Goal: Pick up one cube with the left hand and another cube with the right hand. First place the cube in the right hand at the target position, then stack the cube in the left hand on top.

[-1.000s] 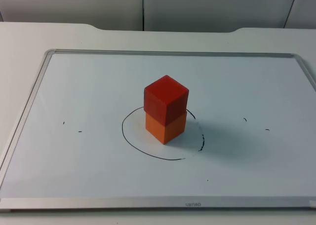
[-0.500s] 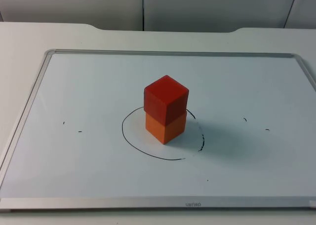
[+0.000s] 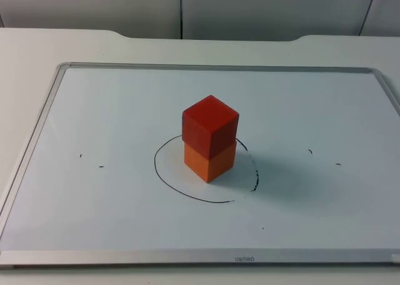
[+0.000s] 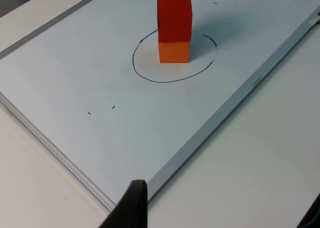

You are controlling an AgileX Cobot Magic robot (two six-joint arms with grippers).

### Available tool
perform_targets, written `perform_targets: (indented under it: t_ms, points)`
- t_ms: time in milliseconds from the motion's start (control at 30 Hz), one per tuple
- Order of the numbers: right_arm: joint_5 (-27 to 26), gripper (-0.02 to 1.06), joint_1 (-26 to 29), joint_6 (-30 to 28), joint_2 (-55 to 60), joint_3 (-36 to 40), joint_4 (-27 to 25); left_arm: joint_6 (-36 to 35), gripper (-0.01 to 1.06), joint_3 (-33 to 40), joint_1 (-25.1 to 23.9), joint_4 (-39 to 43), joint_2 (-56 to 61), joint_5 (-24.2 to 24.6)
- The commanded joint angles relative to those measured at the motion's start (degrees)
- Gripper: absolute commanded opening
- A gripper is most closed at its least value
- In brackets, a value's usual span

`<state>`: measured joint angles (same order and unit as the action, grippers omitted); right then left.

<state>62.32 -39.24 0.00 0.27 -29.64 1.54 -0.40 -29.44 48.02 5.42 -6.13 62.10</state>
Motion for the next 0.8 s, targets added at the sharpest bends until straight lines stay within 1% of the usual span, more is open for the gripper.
perform_targets:
  t_ms: [0,167,267,633,733,767]
  points:
    - [-0.59,1.05,0.1,0.0,-0.27,0.49,-0.32,-0.08,1.05,0.12,0.33,-0.57,0.26,-0.37]
    - [-0.59,1.05,0.1,0.0,-0.27,0.49,-0.32,-0.08,1.05,0.12,0.33,-0.57,1.63,-0.37]
    - [-0.59,1.05,0.1,0.0,-0.27,0.49,-0.32,-0.08,1.05,0.12,0.33,-0.57,6.13,-0.37]
    - [-0.59,1.05,0.1,0.0,-0.27,0.49,-0.32,0.01,1.05,0.01,0.16,-0.43,6.13,-0.5]
    - [-0.59,1.05,0.78,0.0,-0.27,0.49,-0.31,0.01,1.05,0.01,0.16,-0.43,6.13,-0.5]
    - [-0.59,1.05,1.73,0.0,-0.27,0.49,-0.31,0.01,1.05,0.01,-0.41,-0.43,6.13,-0.5]
